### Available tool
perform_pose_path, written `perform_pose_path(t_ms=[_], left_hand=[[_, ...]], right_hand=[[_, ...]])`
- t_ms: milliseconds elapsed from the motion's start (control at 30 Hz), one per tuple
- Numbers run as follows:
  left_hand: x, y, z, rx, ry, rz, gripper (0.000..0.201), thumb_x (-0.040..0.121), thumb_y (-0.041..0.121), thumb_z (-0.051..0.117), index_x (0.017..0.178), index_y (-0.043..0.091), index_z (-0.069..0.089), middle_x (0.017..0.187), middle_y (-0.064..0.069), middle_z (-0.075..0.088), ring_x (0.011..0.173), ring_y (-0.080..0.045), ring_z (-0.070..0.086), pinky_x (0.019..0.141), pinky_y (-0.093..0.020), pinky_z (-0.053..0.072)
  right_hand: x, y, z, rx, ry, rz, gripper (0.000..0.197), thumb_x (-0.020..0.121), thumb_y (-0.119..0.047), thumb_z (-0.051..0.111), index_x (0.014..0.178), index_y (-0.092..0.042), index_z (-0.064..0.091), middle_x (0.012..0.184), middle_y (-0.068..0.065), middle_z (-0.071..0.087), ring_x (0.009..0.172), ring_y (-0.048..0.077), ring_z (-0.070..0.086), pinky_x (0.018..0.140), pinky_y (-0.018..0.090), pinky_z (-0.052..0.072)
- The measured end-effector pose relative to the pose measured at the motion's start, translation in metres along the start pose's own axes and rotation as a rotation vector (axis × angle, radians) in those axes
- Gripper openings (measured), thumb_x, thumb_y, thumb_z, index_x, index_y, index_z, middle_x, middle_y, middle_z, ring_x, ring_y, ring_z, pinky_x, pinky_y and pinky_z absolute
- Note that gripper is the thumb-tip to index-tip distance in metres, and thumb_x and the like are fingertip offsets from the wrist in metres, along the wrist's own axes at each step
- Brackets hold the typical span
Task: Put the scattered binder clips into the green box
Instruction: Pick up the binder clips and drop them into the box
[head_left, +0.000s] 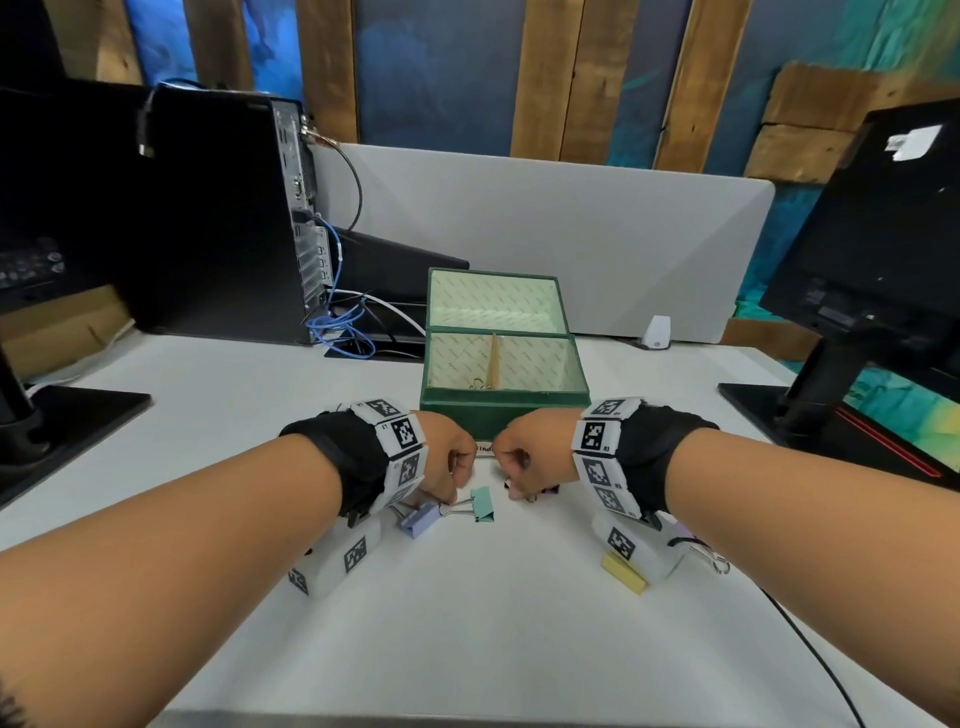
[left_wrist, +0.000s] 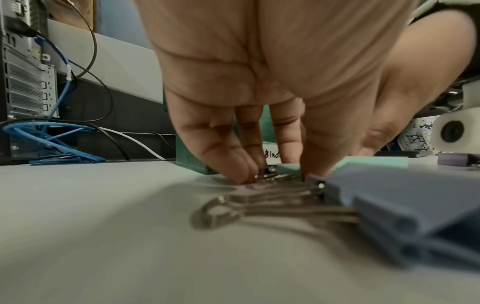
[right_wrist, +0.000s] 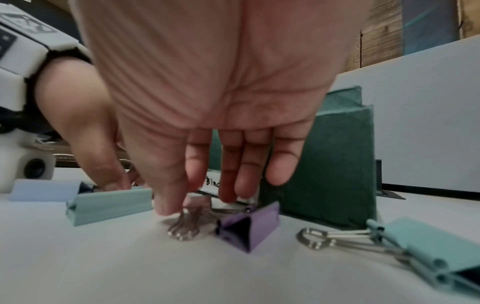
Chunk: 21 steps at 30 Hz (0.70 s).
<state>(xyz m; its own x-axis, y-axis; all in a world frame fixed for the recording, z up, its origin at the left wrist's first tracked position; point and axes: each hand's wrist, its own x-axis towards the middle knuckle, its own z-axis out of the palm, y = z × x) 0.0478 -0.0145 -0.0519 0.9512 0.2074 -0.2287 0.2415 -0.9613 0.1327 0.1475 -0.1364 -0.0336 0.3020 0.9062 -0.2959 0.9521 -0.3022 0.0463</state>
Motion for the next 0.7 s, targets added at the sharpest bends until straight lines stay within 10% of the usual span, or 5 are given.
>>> perform_pose_path(t_ms=[200,400,700], left_hand=[[-0.001,0.003,0.000,0.012,-0.002,0.014,0.028,0.073,0.017,0.071,0.062,0.029,0.047,0.081,0.008,0.055,0.075,-0.013,0.050,0.063,-0.022,0.041],[-0.003,0.003,0.000,0.011,0.006,0.026,0.028,0.072,0.018,0.072,0.062,0.028,0.048,0.088,0.005,0.059,0.076,-0.014,0.052,0.069,-0.024,0.045],[-0.005,0.003,-0.002,-0.046,-0.035,0.020,0.017,0.073,0.018,0.072,0.077,0.025,0.057,0.086,0.007,0.061,0.071,-0.010,0.051,0.061,-0.018,0.042]], right_hand=[[-0.003,-0.004,-0.001,0.062,-0.070,-0.027,0.033,0.084,-0.017,0.066,0.115,-0.017,0.058,0.095,-0.005,0.051,0.059,0.003,0.044,0.054,0.012,0.033],[-0.005,-0.003,0.000,0.056,-0.054,0.005,0.019,0.081,-0.006,0.062,0.090,-0.022,0.058,0.079,-0.004,0.053,0.064,0.018,0.053,0.052,0.019,0.038],[-0.025,0.016,-0.042,0.347,0.149,0.148,0.013,0.083,-0.010,0.061,0.084,-0.023,0.057,0.072,-0.009,0.056,0.057,0.006,0.056,0.057,0.016,0.046]])
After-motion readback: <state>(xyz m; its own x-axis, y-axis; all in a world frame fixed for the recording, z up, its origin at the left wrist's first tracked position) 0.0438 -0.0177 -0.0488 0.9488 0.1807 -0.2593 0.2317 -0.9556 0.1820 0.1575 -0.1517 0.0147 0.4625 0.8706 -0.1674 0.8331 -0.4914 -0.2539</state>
